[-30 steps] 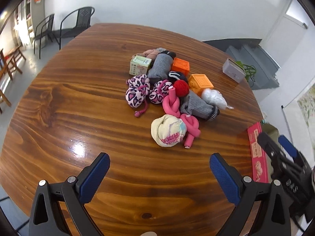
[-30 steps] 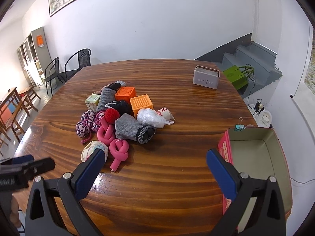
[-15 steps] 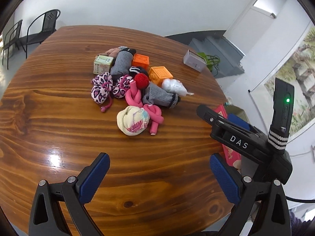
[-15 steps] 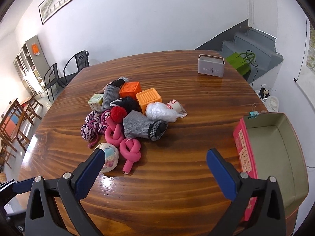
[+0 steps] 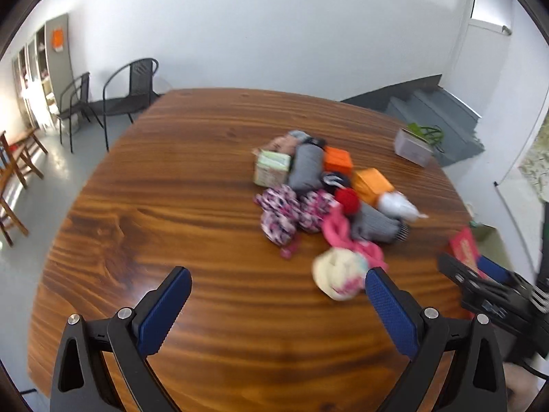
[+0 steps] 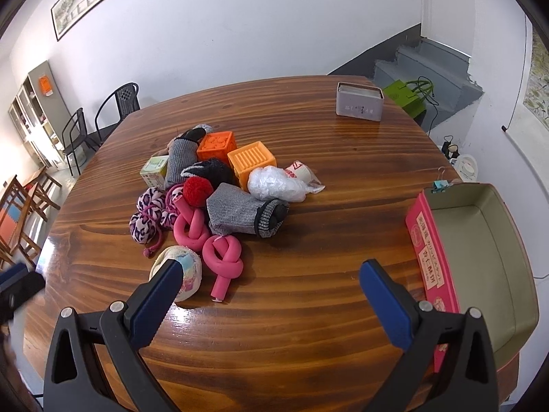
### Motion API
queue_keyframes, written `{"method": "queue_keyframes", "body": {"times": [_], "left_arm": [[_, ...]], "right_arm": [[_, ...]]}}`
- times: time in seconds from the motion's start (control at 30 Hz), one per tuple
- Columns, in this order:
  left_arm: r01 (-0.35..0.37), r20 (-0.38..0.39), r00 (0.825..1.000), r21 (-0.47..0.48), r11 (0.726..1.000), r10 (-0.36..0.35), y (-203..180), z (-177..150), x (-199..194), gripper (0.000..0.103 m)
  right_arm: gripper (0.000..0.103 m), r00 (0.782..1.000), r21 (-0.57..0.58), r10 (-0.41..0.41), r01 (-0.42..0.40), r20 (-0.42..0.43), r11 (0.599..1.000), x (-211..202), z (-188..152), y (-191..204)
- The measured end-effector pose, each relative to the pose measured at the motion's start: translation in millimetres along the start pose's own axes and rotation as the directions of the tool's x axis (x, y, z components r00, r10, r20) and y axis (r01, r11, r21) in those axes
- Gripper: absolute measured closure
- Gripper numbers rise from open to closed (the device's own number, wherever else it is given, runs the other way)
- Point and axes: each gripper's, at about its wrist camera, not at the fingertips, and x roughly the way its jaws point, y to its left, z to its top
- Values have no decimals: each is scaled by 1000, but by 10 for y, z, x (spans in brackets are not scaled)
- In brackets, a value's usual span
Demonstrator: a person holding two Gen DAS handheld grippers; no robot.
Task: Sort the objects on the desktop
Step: 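Move both tools toward the pile of toys on the table, then grasp the pink leopard plush with the left tool while the right tool grasps the cream knit ball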
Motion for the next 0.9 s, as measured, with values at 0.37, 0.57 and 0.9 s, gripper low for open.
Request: {"method": "queue_keyframes", "body": {"times": [0.37,0.57,0.9], "left_arm": [[53,-90,995,104,993,-43,25,323,930,0],[70,-134,990,153,986,-50,6,490,1296,0],[52,-204,979,171,984,-16,81,552,1741,0]], "right_arm": [[0,999,-1,-22,22,-41,1000,7,-160,141],[0,996,25,-50,52,-67,998,12,-269,134],[0,996,29,-31,33,-87,999,153,-231,325]]}}
